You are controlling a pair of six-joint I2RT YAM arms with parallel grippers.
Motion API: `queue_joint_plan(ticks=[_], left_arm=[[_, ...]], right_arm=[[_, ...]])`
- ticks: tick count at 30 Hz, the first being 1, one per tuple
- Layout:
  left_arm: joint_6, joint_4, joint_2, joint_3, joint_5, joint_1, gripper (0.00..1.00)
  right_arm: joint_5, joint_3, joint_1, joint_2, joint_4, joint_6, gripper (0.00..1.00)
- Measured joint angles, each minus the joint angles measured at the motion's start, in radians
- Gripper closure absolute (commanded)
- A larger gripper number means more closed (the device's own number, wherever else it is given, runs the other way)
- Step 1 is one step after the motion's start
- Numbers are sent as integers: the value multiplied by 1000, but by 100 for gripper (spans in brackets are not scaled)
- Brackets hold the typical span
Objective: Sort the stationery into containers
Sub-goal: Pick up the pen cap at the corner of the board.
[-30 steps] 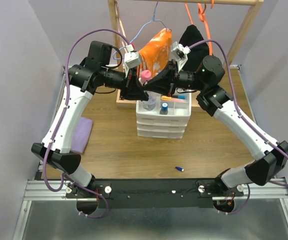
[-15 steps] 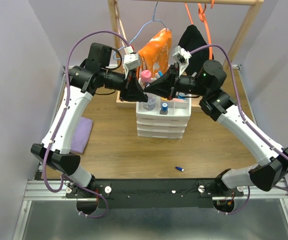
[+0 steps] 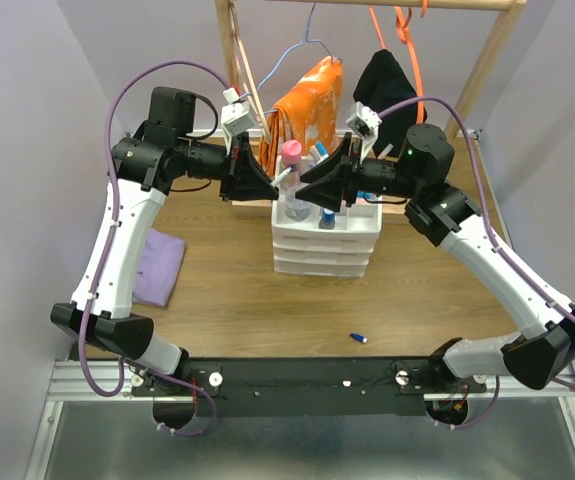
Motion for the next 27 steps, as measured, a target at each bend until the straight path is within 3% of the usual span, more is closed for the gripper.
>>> queue_joint_plan(ticks=[7, 13, 17, 23, 27], left_arm=[[4, -6, -10, 0, -1, 1, 100], [51, -42, -38, -24, -59, 1, 100], [87, -78, -132, -159, -109, 1, 100], [135, -122, -219, -309, -164, 1, 100], [142, -128, -259, -376, -192, 3, 100]], right_arm=[[-7, 121, -1, -8, -285, -221, 45], [0, 146, -1, -105, -724, -635, 48], [95, 145, 0, -130, -1059, -943, 51], [281, -10, 7, -128, -1256, -1168, 52], [355, -102, 53, -106, -1293, -1210, 53]])
